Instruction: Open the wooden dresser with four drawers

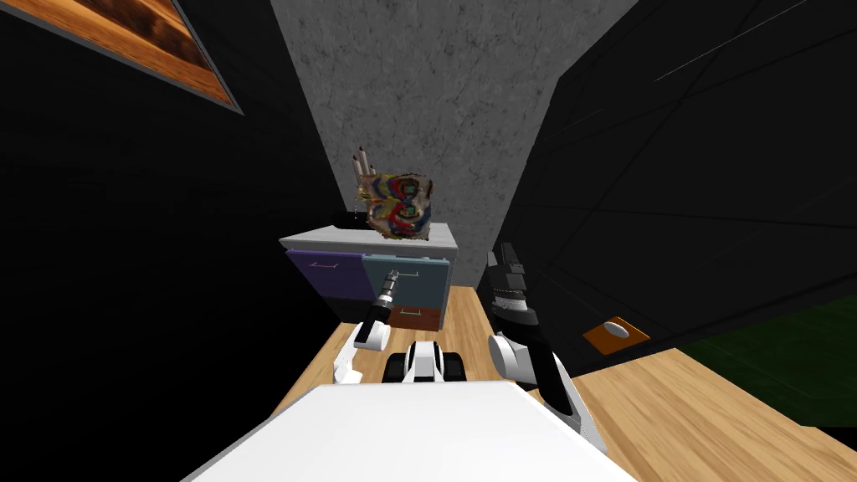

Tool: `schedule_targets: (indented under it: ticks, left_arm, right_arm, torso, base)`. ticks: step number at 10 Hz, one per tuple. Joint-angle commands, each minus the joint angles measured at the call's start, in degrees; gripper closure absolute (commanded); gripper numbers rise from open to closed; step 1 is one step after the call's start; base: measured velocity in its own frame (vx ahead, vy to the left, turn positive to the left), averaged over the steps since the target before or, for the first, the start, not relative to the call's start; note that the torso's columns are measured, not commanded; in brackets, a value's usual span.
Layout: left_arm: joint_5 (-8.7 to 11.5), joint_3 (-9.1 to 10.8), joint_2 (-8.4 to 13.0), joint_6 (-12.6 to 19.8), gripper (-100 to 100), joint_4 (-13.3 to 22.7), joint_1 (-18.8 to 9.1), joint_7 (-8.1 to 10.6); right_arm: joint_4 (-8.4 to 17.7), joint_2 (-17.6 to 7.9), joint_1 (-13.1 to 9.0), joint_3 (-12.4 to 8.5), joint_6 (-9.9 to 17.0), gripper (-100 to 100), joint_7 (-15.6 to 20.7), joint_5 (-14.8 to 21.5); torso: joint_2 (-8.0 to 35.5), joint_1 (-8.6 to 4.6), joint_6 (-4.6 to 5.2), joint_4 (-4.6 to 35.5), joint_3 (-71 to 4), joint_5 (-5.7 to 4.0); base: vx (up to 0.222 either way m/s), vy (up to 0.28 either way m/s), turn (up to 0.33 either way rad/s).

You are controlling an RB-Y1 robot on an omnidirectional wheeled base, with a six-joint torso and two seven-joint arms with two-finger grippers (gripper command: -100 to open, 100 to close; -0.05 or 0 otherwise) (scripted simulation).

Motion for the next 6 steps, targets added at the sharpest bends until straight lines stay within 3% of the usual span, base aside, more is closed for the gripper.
schedule_targets:
  ticks: [1, 5, 6]
  left_arm:
    - [-0.77, 1.11, 0.56, -0.20, 100, 0.45, -0.49, 1.57]
    - [-3.15, -2.86, -3.59, 3.07, 100, -3.25, 1.24, -0.74]
    - [-2.82, -2.62, -2.93, 3.01, 100, -3.16, 1.65, -0.22]
  right_arm:
    - [0.00, 0.00, 0.00, 0.00, 0.00, 0, 0.00, 0.00]
    - [0.00, -0.01, -0.01, -0.01, 0.00, 0, 0.00, 0.00]
    - [0.00, -0.01, -0.01, -0.01, 0.00, 0, 0.00, 0.00]
  torso:
    - [0.03, -0.02, 0.00, -0.03, 0.02, 0.01]
    - [0.42, 0.36, -0.20, 0.17, 0.26, 0.06]
    - [0.46, 0.28, -0.29, 0.34, 0.25, -0.02]
  base:
    - [-0.030, -0.020, 0.007]
    - [-0.123, 0.090, 0.082]
    - [-0.069, 0.033, -0.014]
